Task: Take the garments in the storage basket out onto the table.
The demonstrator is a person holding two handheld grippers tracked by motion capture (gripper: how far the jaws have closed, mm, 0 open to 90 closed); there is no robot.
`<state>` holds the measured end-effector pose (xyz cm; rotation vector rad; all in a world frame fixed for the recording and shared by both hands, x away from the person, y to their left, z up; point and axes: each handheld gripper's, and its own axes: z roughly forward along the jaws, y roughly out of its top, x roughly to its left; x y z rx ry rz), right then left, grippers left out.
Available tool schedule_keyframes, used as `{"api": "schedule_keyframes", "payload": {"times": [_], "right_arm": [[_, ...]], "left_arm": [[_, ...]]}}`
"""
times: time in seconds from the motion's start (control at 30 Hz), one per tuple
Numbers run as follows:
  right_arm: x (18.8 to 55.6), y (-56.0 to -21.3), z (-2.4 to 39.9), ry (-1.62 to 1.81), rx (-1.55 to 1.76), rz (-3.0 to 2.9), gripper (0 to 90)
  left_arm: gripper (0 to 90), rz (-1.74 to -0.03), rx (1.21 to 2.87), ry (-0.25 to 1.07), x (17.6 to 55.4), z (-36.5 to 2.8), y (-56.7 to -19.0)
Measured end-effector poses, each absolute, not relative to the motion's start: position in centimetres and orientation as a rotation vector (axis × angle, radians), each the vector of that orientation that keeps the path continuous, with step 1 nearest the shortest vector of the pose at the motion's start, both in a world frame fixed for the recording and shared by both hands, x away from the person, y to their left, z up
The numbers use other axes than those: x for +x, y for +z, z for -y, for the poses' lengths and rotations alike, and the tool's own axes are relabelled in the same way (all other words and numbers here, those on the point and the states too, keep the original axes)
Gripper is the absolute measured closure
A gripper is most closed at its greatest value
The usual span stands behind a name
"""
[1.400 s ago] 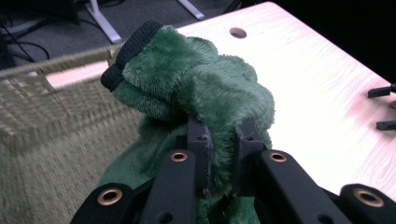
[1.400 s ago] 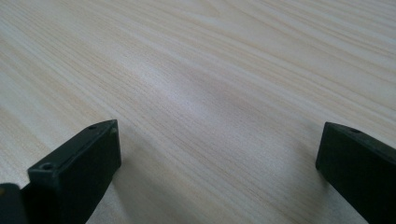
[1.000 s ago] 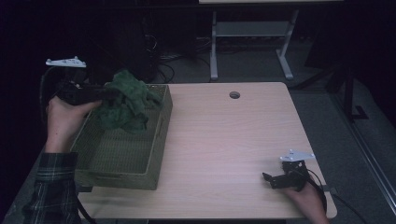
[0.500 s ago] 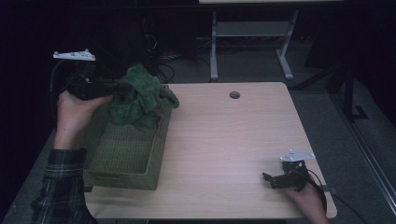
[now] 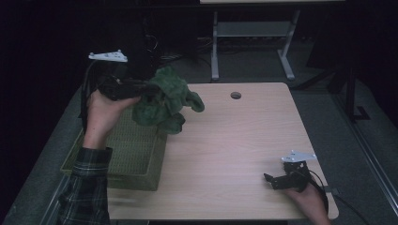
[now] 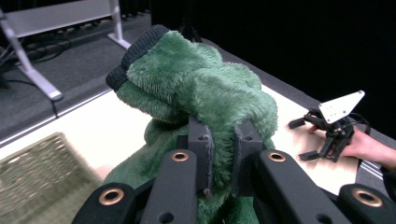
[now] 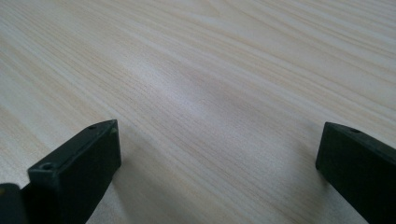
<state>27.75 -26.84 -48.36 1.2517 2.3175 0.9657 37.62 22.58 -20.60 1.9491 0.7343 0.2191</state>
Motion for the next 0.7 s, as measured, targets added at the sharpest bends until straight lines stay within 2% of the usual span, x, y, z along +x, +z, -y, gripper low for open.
{"api": "schedule_keyframes", "payload": {"times": [0.7], "right_arm": [[27.8,-48.4,26.8,0.967,1.250,-2.317,0.0]], "left_arm": [[80.9,-0.626,1.996,0.090,37.8,-14.3,-24.1]]}}
